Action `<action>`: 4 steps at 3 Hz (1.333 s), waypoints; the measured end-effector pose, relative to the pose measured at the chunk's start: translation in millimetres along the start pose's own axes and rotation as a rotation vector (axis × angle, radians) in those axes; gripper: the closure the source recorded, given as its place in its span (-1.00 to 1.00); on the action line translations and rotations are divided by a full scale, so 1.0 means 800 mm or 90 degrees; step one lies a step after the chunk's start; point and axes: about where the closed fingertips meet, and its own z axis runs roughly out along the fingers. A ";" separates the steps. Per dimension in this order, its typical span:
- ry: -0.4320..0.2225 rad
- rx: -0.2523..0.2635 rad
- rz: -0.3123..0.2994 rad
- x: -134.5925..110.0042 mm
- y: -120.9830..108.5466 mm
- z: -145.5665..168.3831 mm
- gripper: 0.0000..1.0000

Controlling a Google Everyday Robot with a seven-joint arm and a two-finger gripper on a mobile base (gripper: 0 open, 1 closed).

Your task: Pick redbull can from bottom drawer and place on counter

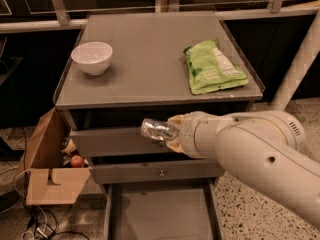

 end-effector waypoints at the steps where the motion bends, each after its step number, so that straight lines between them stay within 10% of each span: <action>1: 0.005 0.028 -0.020 -0.009 -0.033 -0.015 1.00; 4: -0.002 0.059 -0.043 -0.027 -0.087 -0.032 1.00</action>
Offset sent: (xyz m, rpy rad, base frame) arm 0.0330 0.0060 0.0963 -0.0542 -0.1641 0.0230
